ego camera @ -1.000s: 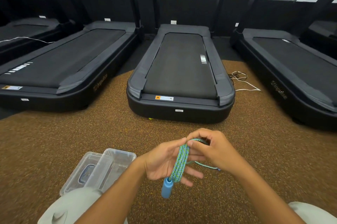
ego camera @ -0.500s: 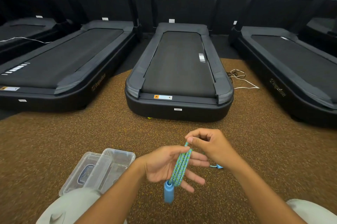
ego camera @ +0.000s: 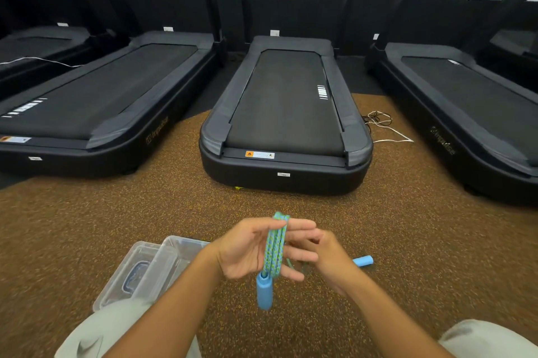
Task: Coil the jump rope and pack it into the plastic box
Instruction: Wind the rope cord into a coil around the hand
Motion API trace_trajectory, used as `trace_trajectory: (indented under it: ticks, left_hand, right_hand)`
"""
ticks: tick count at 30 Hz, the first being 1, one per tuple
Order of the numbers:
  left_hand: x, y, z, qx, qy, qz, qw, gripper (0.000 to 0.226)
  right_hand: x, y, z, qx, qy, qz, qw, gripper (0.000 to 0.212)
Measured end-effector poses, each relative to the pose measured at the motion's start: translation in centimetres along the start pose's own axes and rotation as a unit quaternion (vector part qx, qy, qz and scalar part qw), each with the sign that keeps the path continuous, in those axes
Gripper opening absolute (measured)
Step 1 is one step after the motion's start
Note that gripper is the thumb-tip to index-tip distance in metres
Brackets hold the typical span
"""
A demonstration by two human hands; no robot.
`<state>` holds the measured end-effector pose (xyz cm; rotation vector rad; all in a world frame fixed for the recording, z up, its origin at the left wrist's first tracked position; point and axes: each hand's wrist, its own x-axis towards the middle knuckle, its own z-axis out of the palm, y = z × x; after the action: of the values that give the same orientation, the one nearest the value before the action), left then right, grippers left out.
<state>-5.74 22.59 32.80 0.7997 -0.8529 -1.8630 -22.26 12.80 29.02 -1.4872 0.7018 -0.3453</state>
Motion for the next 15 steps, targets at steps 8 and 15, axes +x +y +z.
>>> trace_trajectory:
  ticks: [8,15]
  left_hand:
    - [-0.6,0.7,-1.3,-0.041,0.043,0.053,0.997,0.055]
    - [-0.7,1.0,-1.7,-0.056,0.056,0.060,0.995,0.058]
  right_hand:
    - [-0.8,1.3,3.9,0.005,-0.012,0.045,0.999,0.028]
    - [-1.5,0.4,4.5,-0.057,-0.031,0.034,0.997,0.022]
